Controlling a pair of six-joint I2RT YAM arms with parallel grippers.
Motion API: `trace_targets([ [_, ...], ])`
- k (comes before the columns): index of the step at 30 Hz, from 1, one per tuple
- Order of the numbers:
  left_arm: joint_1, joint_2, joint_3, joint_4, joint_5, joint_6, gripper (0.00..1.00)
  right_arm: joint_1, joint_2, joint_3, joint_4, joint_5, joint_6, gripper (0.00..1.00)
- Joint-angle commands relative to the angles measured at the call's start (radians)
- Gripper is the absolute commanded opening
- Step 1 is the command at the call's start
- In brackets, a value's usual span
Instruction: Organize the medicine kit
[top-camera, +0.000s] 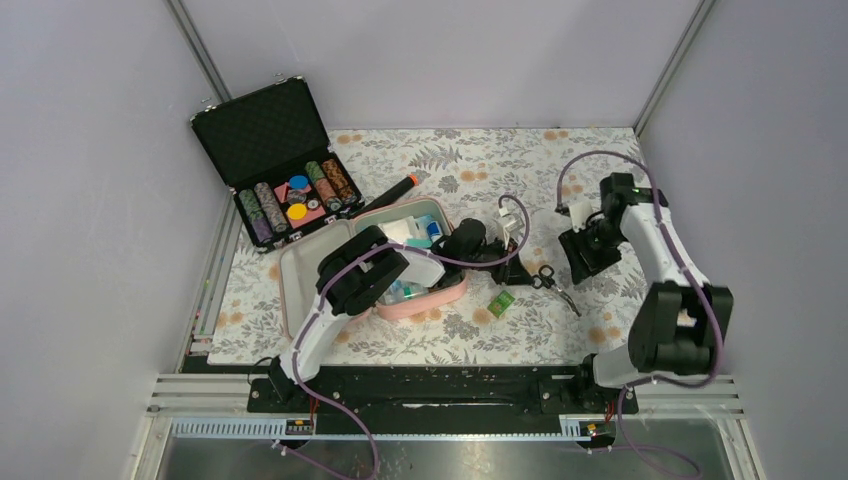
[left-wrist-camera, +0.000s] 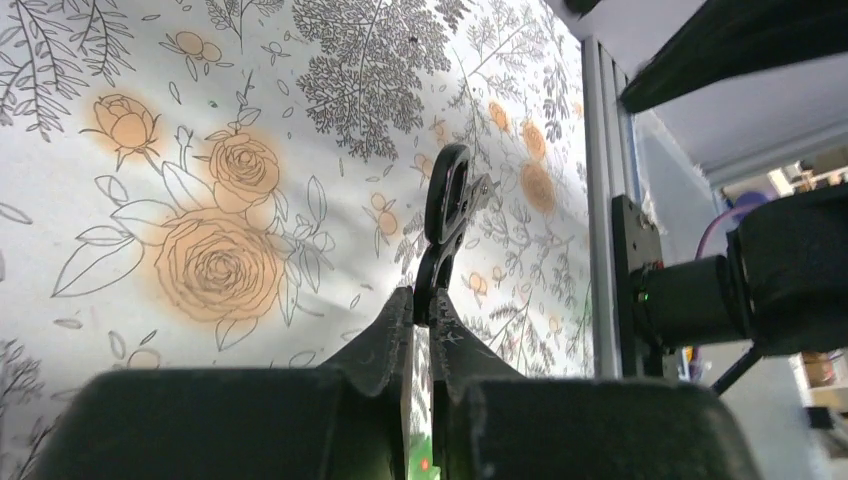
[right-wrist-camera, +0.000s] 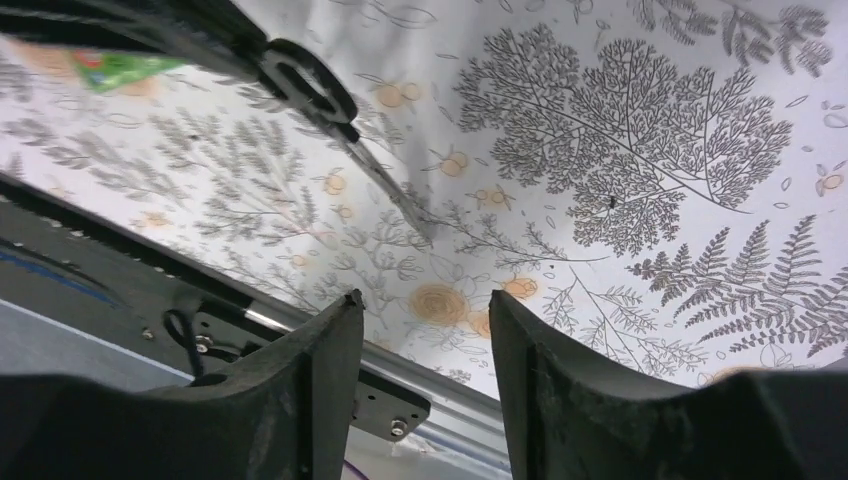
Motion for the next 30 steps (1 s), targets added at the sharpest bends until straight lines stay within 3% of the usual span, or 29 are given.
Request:
trace_targets([
  [1,0.038,-0.102,-0.068,-0.005,0.095,0.158,0.00,-0.025,-0.140,0.006,-0.087,-0.228,-0.072,0.58],
  [5,0.076,-0.188,-0.095,-0.046,0.156,0.229,0.00,-0.032,-0.204,-0.070,-0.036,-0.323,-0.141,0.62],
  [11,0.114,-0.301,-0.135,-0.115,0.256,0.313,0.00,-0.030,-0.174,-0.089,0.013,-0.404,-0.205,0.62],
  [16,0.154,-0.400,-0.203,-0.083,0.312,0.267,0.00,-0.025,-0.173,-0.064,0.026,-0.551,-0.185,0.61],
  [23,0.210,-0.529,-0.284,-0.015,0.395,0.143,0.00,0.059,-0.192,-0.073,0.103,-0.625,-0.126,0.58],
  [26,0.221,-0.565,-0.308,0.000,0.403,0.111,0.00,0.131,-0.176,-0.088,0.130,-0.634,-0.110,0.52],
  [30,0.237,-0.590,-0.327,-0.004,0.403,0.094,0.00,0.157,-0.157,-0.102,0.147,-0.690,-0.103,0.27],
])
